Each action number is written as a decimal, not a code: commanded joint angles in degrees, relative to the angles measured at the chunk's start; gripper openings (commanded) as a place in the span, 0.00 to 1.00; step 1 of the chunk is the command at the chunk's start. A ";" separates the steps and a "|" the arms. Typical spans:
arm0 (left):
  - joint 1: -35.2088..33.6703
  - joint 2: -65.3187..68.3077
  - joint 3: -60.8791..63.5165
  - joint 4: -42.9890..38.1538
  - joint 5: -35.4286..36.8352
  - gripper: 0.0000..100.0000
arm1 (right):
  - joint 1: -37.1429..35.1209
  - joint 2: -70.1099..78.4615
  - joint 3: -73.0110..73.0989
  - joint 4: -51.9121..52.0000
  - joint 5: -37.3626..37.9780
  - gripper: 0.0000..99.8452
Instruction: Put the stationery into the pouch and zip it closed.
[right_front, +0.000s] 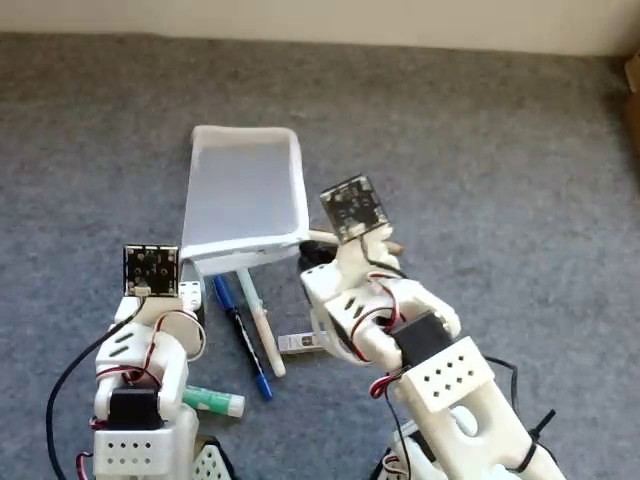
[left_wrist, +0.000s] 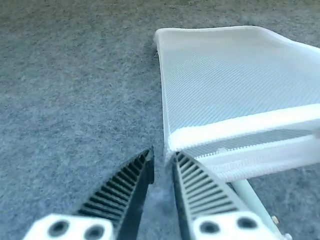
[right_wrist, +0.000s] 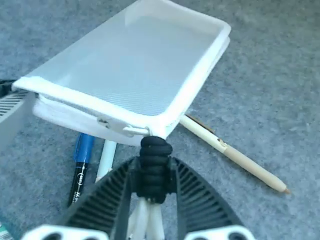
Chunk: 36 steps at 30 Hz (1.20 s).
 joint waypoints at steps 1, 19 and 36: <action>-1.63 -0.66 -0.04 -1.14 0.00 0.06 | 3.74 -2.33 -0.40 -2.51 0.00 0.00; -1.45 -0.66 0.66 -3.25 0.00 0.09 | 2.07 -2.51 -0.66 -0.04 0.09 0.00; -0.75 -0.22 1.01 -3.60 4.04 0.27 | 0.13 -2.59 -10.42 18.33 3.78 0.00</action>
